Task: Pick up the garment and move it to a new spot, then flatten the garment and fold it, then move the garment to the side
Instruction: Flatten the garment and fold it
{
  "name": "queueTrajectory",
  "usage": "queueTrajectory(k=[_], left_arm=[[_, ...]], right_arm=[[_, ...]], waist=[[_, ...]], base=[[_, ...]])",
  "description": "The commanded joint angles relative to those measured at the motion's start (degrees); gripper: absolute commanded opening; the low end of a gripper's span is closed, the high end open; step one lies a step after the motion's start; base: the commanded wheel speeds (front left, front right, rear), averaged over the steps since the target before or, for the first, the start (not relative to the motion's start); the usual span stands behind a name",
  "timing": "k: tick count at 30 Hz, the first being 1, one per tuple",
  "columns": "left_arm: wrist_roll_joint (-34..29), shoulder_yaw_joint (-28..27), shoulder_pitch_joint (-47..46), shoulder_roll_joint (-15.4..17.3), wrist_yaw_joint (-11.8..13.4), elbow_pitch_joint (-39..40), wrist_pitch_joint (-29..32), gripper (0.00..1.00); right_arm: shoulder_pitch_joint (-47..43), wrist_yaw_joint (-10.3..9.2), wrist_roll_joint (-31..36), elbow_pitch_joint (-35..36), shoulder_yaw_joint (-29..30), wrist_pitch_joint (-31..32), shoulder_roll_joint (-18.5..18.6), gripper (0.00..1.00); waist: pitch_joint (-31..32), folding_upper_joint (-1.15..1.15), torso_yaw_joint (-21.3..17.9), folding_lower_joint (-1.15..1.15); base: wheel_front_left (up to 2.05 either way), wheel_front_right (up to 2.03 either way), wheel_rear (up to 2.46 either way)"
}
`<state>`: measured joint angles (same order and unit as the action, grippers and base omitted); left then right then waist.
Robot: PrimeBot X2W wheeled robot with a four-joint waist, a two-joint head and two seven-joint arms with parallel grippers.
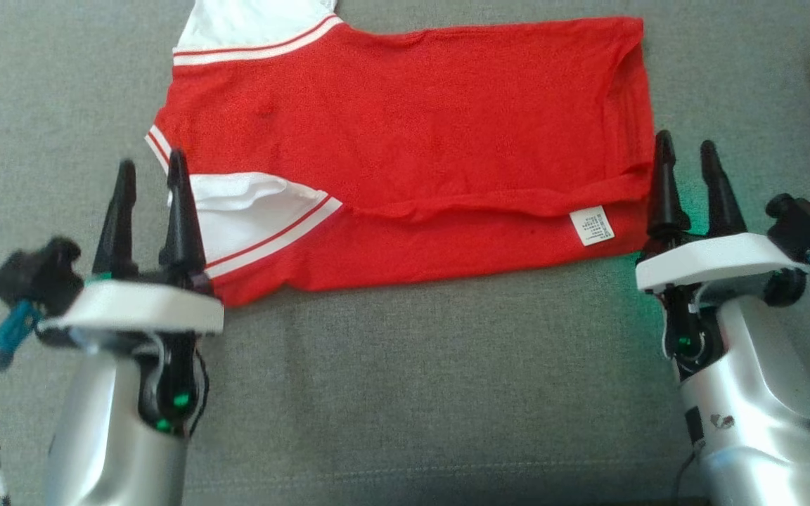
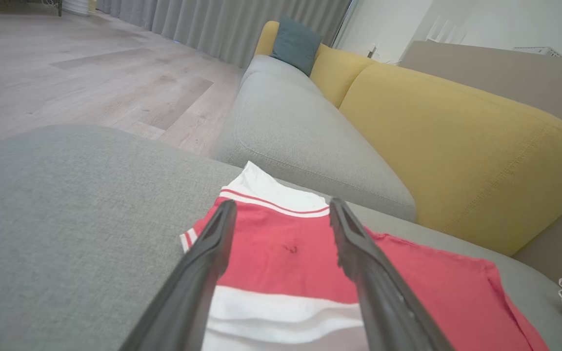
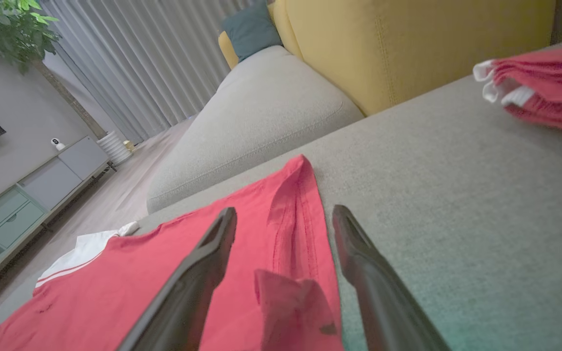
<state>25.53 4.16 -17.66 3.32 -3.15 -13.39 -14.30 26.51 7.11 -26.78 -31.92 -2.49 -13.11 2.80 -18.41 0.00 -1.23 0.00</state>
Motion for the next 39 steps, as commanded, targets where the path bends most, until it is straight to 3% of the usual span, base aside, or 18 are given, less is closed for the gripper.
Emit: queueTrajectory(k=[1,11,21,39], left_arm=[[-0.6,-2.4,1.9,0.9,-0.3,2.8,-0.7,1.00],[-1.0,-1.7,13.5,2.3,1.6,8.7,4.6,1.00],[0.7,-3.2,18.6,3.4,6.8,10.6,15.2,1.00],[4.8,-5.1,15.4,4.2,6.7,4.9,17.8,1.00]], right_arm=[[0.0,0.37,1.1,2.8,-0.5,-0.8,0.1,1.00],[-7.6,0.37,9.2,9.4,1.7,-1.5,0.1,1.00],[-11.7,0.37,8.9,14.4,-1.3,-0.4,0.1,1.00],[-11.6,0.37,8.1,16.9,-2.0,0.4,0.1,1.00]], waist=[[0.8,0.00,0.0,0.00],[3.5,0.00,0.2,0.00],[3.6,0.00,-1.3,0.00],[1.1,0.00,-4.2,0.00]], base=[[0.00,0.00,0.00],[0.00,0.00,0.00],[0.00,0.00,0.00],[0.00,0.00,0.00]])
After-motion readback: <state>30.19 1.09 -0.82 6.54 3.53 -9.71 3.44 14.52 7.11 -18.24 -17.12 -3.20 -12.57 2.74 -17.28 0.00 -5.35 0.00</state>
